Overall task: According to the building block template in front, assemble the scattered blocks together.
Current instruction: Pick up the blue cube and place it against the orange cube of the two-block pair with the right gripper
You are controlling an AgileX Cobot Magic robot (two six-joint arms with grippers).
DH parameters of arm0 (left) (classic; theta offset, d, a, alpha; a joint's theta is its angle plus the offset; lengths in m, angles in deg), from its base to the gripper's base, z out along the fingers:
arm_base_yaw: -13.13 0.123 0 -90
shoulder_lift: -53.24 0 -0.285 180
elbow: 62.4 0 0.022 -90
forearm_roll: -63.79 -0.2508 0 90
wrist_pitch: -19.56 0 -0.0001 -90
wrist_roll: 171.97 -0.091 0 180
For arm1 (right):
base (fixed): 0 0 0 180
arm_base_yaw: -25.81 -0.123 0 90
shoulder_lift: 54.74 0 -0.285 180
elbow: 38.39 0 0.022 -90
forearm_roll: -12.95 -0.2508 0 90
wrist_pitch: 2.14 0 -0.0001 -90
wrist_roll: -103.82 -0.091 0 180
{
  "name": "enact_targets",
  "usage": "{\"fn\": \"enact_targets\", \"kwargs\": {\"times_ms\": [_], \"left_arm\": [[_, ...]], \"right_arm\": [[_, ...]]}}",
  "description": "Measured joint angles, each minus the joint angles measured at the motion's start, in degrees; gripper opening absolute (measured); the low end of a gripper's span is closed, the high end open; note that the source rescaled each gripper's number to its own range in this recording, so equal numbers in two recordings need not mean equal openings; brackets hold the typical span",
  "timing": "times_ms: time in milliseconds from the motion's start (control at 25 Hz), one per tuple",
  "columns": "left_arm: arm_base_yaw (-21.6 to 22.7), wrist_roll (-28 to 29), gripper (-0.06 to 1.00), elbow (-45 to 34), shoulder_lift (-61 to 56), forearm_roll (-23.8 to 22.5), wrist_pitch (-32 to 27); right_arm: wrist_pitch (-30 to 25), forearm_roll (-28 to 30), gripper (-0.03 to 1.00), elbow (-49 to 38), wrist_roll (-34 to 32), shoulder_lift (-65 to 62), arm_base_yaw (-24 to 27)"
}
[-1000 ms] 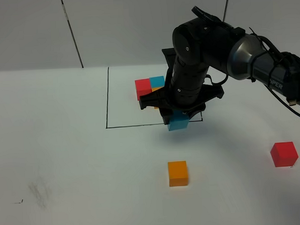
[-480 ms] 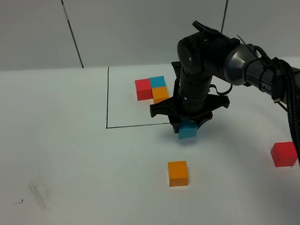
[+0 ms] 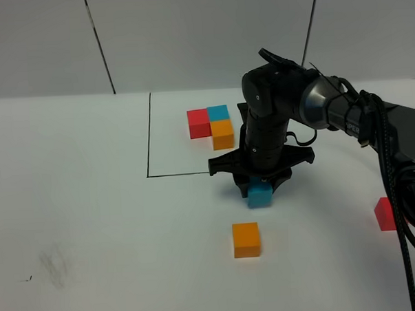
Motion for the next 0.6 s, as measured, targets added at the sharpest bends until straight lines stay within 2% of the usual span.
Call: {"fn": "enact_targets", "kwargs": {"times_ms": [600], "left_arm": [[0.00,0.00,0.84,0.00,0.00,0.00,0.00]], "right_arm": [[1.35,-1.70,0.00,0.00,-0.47,0.13,-2.97]]}}
